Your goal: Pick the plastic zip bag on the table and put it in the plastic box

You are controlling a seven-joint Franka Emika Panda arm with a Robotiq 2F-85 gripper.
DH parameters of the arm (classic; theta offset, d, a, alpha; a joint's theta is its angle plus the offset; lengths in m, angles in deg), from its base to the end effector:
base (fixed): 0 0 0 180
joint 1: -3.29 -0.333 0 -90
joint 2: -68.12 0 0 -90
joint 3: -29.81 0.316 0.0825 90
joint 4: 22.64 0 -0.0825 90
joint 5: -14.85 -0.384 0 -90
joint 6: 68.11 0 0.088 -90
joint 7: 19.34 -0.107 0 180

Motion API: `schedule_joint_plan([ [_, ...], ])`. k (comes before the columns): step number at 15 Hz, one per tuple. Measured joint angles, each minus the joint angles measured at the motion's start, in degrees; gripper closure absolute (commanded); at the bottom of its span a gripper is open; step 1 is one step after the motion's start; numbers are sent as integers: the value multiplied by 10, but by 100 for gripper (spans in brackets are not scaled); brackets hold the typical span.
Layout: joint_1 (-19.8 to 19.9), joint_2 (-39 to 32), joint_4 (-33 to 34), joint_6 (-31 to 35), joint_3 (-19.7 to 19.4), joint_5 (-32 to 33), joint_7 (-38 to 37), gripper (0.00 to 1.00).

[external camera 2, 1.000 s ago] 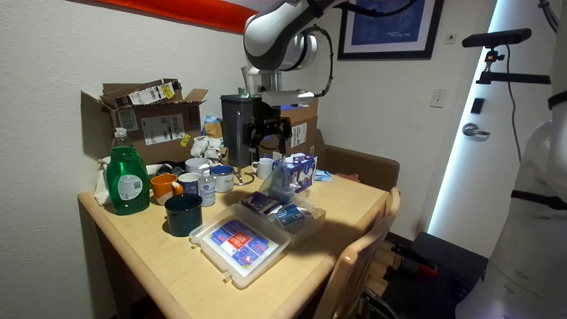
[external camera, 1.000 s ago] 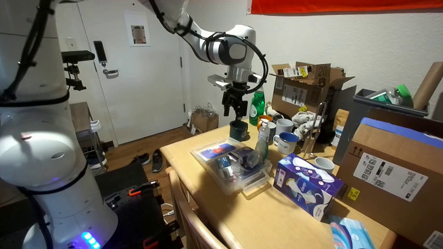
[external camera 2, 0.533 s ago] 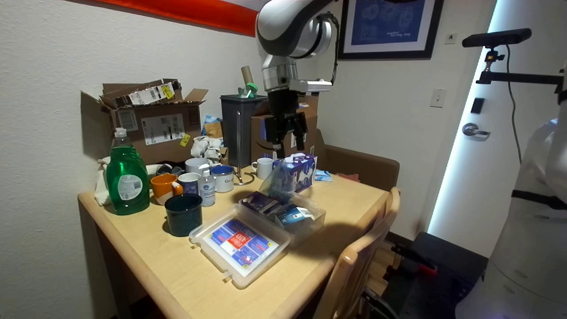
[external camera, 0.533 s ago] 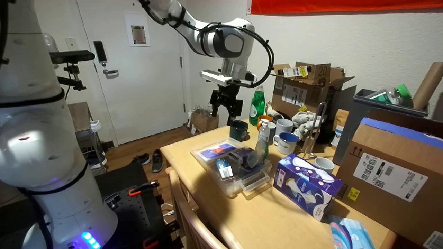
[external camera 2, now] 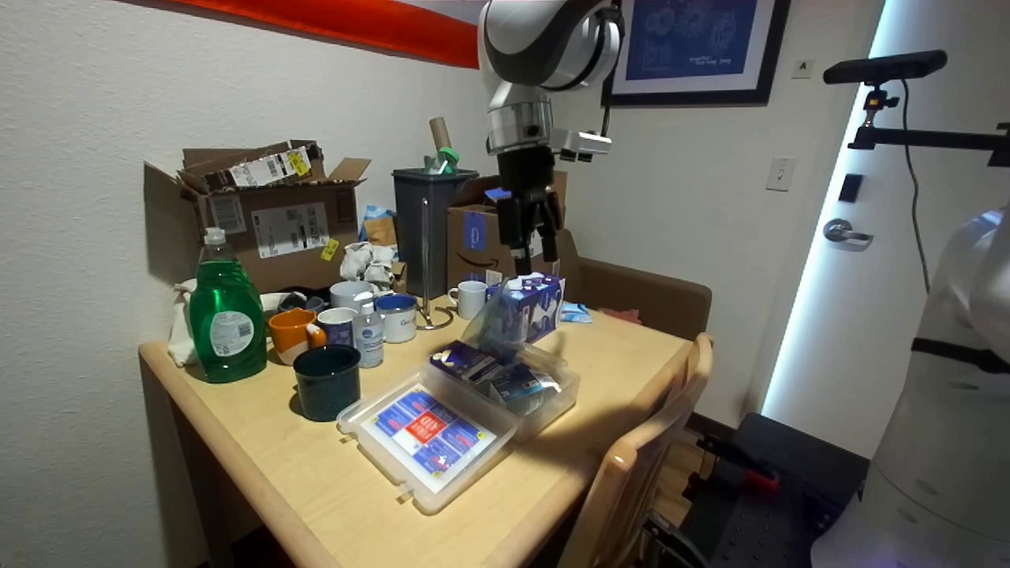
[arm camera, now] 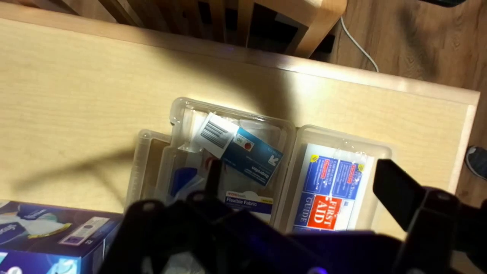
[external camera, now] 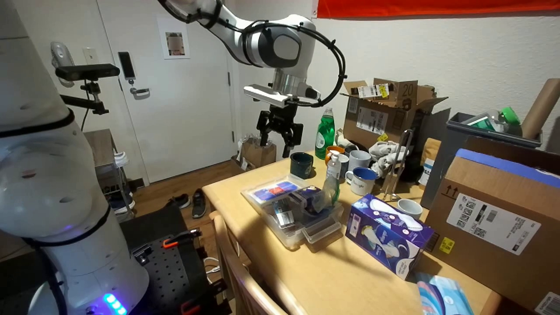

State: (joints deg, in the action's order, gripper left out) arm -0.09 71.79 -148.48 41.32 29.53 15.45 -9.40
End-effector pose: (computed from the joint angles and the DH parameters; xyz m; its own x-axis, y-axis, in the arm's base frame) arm 0.4926 0.0259 0.3952 0.9488 0.2278 -0.2187 0.2268 -0.9735 -0.0296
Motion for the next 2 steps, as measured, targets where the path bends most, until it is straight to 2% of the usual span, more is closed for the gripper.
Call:
schedule_joint_plan([
  [2, 0, 2, -2, 0, 0, 0, 0, 0],
])
